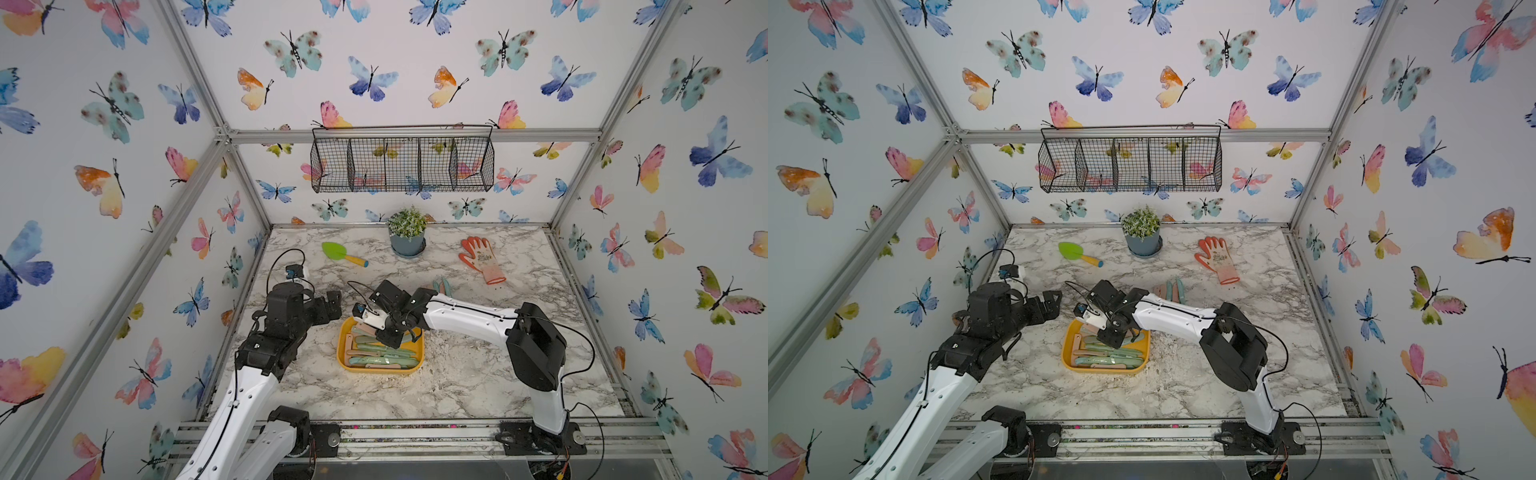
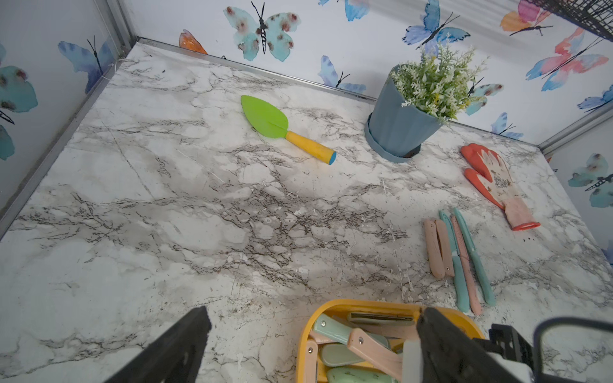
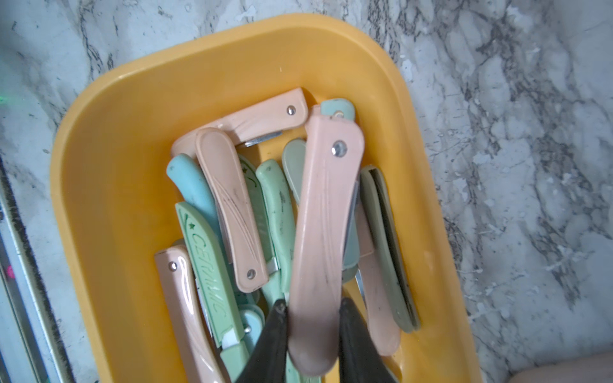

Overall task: Take the fruit knife out of the storage box
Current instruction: Pick up the fruit knife from the storage box.

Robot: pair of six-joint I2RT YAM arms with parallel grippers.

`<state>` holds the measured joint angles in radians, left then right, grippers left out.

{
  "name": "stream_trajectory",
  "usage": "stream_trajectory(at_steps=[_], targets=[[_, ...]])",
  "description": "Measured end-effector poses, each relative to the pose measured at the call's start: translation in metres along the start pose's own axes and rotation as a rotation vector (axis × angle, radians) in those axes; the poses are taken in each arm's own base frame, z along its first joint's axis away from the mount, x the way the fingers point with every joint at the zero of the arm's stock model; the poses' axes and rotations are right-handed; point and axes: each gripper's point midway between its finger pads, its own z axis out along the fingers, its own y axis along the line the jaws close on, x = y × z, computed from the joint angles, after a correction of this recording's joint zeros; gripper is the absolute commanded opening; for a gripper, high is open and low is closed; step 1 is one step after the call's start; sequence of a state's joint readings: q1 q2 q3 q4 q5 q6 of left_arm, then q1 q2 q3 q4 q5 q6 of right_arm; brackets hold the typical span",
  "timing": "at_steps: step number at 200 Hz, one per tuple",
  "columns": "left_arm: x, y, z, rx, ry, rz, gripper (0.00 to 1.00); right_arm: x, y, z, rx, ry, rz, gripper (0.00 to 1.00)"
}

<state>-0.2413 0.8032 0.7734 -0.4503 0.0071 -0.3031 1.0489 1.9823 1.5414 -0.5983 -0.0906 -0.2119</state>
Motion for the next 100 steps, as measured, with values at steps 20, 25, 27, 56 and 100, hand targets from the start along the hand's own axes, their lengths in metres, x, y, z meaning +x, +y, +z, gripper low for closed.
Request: stream_trajectory(at_steps=[20,25,27,56,100], targets=[[0.008,-0.011,-0.002,0.069,0.039,0.007,0.98,0.000,-0.003,-0.007,0.013,-0.009,0.015,0.22],[0.010,-0.014,-0.002,0.084,0.048,0.009,0.99,0.000,-0.004,-0.009,0.017,-0.012,0.021,0.22],[0.011,-0.015,-0.002,0.091,0.054,0.009,0.98,0.000,-0.005,-0.010,0.019,-0.014,0.024,0.22],[0.018,-0.035,-0.009,0.198,0.084,0.018,0.98,-0.001,-0.015,-0.021,0.038,-0.039,0.073,0.22],[0.026,-0.059,-0.018,0.305,0.104,0.052,0.98,0.014,-0.062,-0.048,0.119,-0.083,0.235,0.23]])
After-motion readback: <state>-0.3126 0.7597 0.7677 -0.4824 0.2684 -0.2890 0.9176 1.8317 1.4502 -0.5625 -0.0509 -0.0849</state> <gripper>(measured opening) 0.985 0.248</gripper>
